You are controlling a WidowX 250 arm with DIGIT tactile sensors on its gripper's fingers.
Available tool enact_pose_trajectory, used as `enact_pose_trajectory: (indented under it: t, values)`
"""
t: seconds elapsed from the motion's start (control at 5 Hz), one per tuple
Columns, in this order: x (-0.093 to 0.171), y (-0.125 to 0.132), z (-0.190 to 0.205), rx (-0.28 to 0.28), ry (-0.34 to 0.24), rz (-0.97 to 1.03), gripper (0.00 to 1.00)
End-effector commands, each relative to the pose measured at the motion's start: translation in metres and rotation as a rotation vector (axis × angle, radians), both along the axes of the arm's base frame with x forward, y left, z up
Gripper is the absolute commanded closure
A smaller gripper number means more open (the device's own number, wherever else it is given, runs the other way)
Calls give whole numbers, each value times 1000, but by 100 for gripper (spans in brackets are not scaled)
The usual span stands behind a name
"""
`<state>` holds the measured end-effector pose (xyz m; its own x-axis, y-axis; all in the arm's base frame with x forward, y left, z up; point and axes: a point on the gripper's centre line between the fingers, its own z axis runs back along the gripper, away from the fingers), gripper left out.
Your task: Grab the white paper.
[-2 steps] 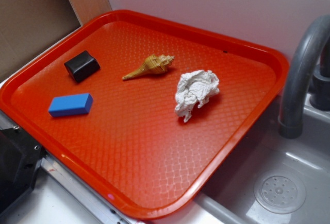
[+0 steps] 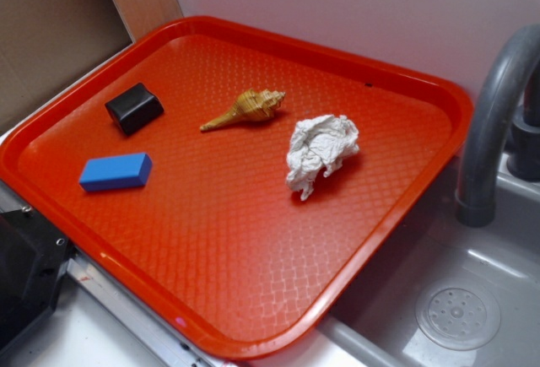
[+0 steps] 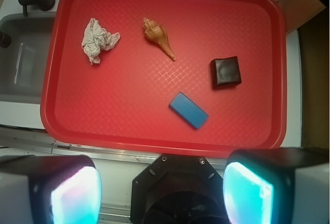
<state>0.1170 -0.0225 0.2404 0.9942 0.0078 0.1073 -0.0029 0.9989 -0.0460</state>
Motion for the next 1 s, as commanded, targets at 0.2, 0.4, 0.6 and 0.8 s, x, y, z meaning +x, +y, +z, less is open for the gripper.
enact_pose_trajectory:
  t: [0.2, 0.4, 0.6, 0.8]
  values:
    - [71, -34, -50, -138, -129, 187, 0]
    - [102, -57, -70, -106, -154, 158, 0]
    - [130, -86, -94, -79, -136, 94, 0]
    - [153, -101, -114, -32, -112, 84, 0]
